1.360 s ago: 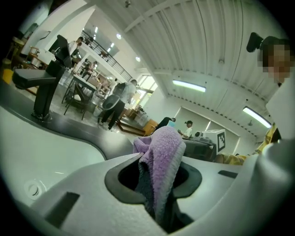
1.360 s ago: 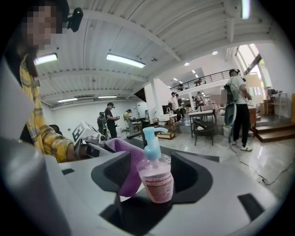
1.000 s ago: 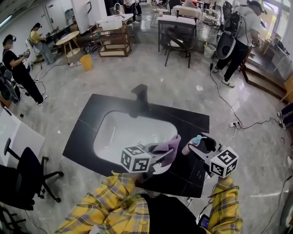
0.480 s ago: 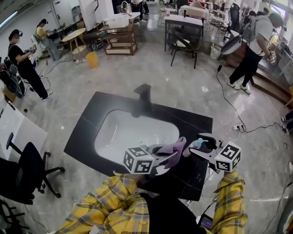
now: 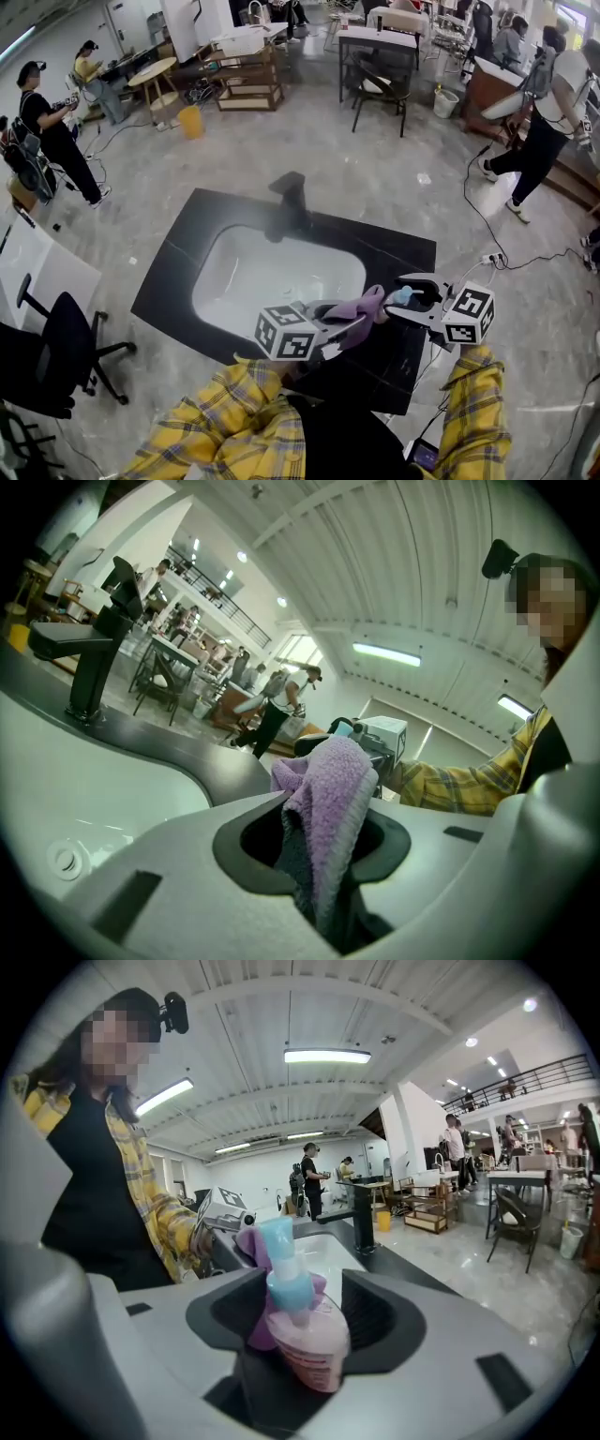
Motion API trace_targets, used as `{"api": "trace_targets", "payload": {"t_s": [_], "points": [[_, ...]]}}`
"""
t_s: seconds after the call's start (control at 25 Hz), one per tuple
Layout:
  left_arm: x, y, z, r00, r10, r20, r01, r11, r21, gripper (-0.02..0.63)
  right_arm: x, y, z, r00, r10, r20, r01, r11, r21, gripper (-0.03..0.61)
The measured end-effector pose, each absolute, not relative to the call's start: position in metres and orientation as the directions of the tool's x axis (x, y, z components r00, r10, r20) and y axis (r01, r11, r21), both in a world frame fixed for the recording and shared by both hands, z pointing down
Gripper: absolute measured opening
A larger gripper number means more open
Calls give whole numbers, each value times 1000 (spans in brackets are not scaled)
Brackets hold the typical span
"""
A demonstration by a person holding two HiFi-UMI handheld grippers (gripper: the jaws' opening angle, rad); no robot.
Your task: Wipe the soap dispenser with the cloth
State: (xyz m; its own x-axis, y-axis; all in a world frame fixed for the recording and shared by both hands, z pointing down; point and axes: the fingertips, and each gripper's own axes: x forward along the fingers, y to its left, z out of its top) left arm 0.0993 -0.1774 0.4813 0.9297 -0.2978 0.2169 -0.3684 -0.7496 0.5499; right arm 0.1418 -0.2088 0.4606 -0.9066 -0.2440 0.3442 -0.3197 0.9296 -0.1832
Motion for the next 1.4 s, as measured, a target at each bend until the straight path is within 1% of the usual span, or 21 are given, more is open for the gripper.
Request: {"api": "trace_targets", "payload": {"t_s": [0.16, 0.24, 0.68, 1.04, 1.4], "points": [[99, -182, 485, 925, -307, 224, -380, -743, 551, 87, 144, -213, 459, -906, -262, 333, -340, 918, -203, 215], [98, -182, 488, 922, -312, 228, -387, -740, 550, 89, 144, -213, 460, -899, -288, 331, -364, 911, -196, 210], [89, -188, 486, 914, -330, 234, -405, -734, 545, 87, 144, -216, 455, -799, -495, 341, -561, 817, -129, 158], [80, -184, 484, 920, -318, 228, -391, -746, 539, 88, 144, -218, 455, -633, -693, 346, -763, 635, -123, 150], [73, -179, 481, 926, -306, 219, -376, -760, 530, 87, 148, -219, 457, -392, -853, 345, -920, 374, -121, 149]]}}
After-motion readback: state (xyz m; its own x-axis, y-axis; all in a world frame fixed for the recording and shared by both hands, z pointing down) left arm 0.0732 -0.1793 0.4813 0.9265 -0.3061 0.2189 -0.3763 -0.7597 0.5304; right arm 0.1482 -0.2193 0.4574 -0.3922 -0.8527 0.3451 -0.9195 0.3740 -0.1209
